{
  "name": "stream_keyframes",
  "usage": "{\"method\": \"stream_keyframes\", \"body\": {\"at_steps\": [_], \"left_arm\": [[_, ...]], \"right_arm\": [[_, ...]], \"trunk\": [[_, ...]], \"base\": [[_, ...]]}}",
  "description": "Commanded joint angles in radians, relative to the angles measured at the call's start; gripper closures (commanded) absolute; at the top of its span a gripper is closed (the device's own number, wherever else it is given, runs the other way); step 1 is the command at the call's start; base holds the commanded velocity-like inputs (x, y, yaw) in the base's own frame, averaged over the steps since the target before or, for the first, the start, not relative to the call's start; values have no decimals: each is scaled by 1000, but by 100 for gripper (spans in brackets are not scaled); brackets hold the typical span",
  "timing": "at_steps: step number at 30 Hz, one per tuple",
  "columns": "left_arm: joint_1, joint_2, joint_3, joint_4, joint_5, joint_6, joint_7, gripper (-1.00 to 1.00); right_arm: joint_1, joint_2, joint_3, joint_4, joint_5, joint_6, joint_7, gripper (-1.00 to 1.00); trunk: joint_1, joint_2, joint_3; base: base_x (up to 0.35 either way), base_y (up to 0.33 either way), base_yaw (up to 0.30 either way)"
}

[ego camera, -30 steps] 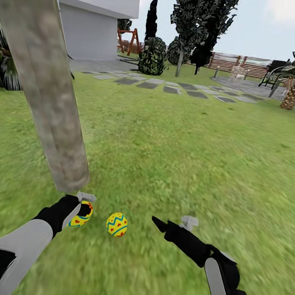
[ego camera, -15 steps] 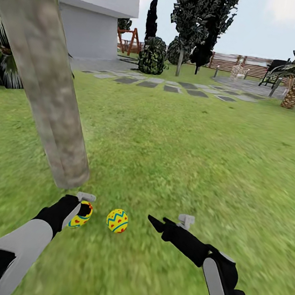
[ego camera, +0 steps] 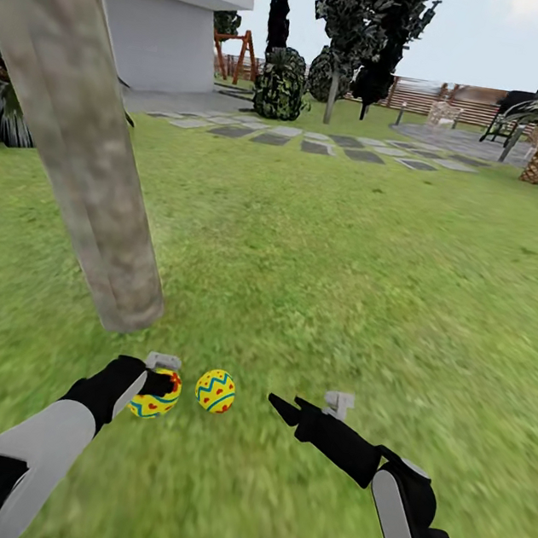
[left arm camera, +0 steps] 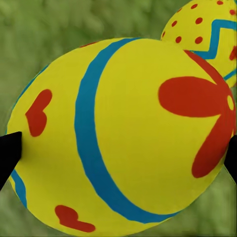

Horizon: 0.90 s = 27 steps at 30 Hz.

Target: Take the three Easter eggs out of the wicker basket on the lawn in the garden, then place them on the lawn next to a single tree (choose any tree) so that all three eggs are next to the same tree and none are left in the basket.

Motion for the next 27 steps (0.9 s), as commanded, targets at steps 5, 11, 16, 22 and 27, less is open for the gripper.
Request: {"method": "stream_keyframes", "body": {"at_steps": [5, 11, 16, 22, 27], "left_arm": [[2, 3, -7, -12, -1, -4, -18, 100], [2, 3, -5, -11, -1, -3, -18, 100], [2, 3, -6, -9, -1, 0, -15, 100], [2, 2, -9, -6, -2, 2, -10, 100], [2, 2, -10, -9, -1, 2, -10, 100]], "right_arm": [[0, -1, 0, -1, -8, 6, 0, -100], [1, -1, 0, -1, -9, 7, 0, -100], [2, -2, -1, -1, -9, 7, 0, -100], [3, -1, -1, -1, -10, 7, 0, -100], [3, -1, -6, -1, -10, 7, 0, -100]], "trunk": [[0, -1, -5], [0, -1, -5], [0, -1, -5], [0, -1, -5], [0, -1, -5]], "base": [[0, 0, 0], [52, 9, 0], [101, 19, 0], [153, 55, 0], [90, 30, 0]]}}
